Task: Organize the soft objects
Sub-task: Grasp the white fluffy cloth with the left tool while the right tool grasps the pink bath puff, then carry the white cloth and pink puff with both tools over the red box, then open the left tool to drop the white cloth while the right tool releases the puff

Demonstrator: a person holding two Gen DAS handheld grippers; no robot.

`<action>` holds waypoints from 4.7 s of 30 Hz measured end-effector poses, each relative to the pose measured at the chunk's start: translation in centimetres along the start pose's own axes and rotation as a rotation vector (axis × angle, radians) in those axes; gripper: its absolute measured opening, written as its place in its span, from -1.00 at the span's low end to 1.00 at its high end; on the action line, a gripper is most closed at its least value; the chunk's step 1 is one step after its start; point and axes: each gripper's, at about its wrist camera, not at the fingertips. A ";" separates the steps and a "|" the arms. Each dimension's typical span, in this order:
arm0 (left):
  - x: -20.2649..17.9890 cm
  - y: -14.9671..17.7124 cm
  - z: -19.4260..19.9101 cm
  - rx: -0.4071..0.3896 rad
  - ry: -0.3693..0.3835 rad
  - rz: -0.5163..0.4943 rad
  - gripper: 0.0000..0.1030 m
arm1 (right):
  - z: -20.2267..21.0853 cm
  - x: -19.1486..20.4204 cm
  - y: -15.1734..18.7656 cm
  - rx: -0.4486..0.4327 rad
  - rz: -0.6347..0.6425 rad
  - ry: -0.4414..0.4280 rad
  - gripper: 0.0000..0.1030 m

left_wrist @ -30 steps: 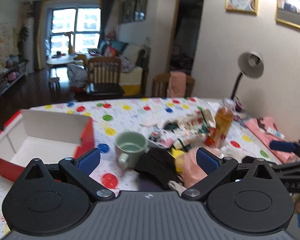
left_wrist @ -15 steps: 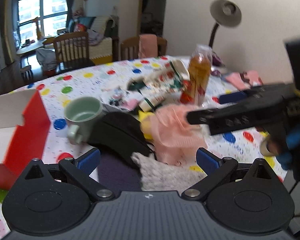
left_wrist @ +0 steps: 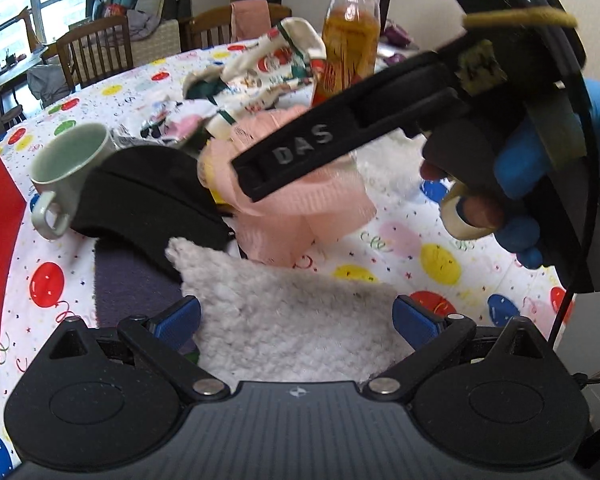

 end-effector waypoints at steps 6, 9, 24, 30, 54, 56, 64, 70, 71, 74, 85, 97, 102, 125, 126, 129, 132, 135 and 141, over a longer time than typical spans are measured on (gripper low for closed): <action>-0.8 0.3 -1.6 0.041 -0.024 -0.035 0.97 | -1.4 0.3 0.2 0.013 0.014 0.022 0.75; -1.0 0.5 -2.1 0.061 -0.049 -0.046 0.86 | -1.8 0.5 0.4 0.010 0.039 0.045 0.56; -0.3 0.1 -1.3 0.074 -0.054 -0.019 -0.42 | -0.1 0.2 0.9 -0.061 0.047 0.067 -0.40; 0.6 -0.4 0.2 0.043 -0.063 0.032 -0.52 | 2.1 -0.1 1.0 -0.118 0.034 0.032 -0.54; 7.6 -2.7 12.1 -0.183 -0.193 0.253 -0.54 | 12.4 2.8 -2.7 -0.233 0.047 -0.142 -0.55; 8.8 -2.6 13.0 -0.202 -0.210 0.275 -0.54 | 12.7 3.7 -3.0 -0.236 0.056 -0.150 -0.54; 13.8 -1.3 16.3 -0.244 -0.272 0.309 -0.54 | 12.0 8.5 -4.2 -0.224 0.072 -0.173 -0.53; 18.4 0.5 18.2 -0.241 -0.291 0.332 -0.54 | 10.8 13.9 -4.9 -0.220 0.110 -0.198 -0.53; 19.2 0.9 18.5 -0.240 -0.294 0.335 -0.54 | 10.6 14.7 -5.0 -0.219 0.119 -0.202 -0.53; 21.6 1.9 19.3 -0.235 -0.301 0.344 -0.54 | 9.7 17.6 -5.2 -0.217 0.144 -0.200 -0.53; 31.4 4.7 19.9 -0.166 -0.308 0.361 -0.54 | 5.1 25.8 -6.8 -0.197 0.187 -0.182 -0.51; 39.1 6.0 15.9 -0.061 -0.284 0.320 -0.53 | -2.9 31.5 -7.5 -0.092 0.213 -0.106 -0.50; 41.4 5.6 13.2 -0.023 -0.270 0.305 -0.53 | -6.1 32.9 -7.4 -0.028 0.232 -0.072 -0.50; 43.9 4.5 3.2 0.185 -0.183 0.262 -0.53 | -11.4 34.9 -5.8 0.135 0.351 0.005 -0.38; 43.9 4.5 3.1 0.193 -0.181 0.266 -0.53 | -11.4 34.9 -5.7 0.134 0.348 0.006 -0.36; 44.0 4.7 2.8 0.214 -0.178 0.280 -0.51 | -11.6 35.0 -6.0 0.137 0.329 0.003 -0.26; 44.0 4.9 2.6 0.225 -0.173 0.289 -0.45 | -11.6 34.5 -6.3 0.137 0.305 -0.007 -0.08; 44.0 5.0 2.7 0.223 -0.175 0.303 -0.44 | -11.3 34.3 -6.5 0.128 0.299 -0.014 0.02; 44.2 5.1 3.0 0.219 -0.181 0.326 -0.43 | -10.4 34.2 -6.5 0.105 0.280 -0.028 0.19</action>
Point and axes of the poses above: each gripper's, at about its wrist camera, not at the fingertips, and z roughly against the way its jaws point, x to its left, y to its underside, and after that the axes turned 10 degrees about -z, right-handed
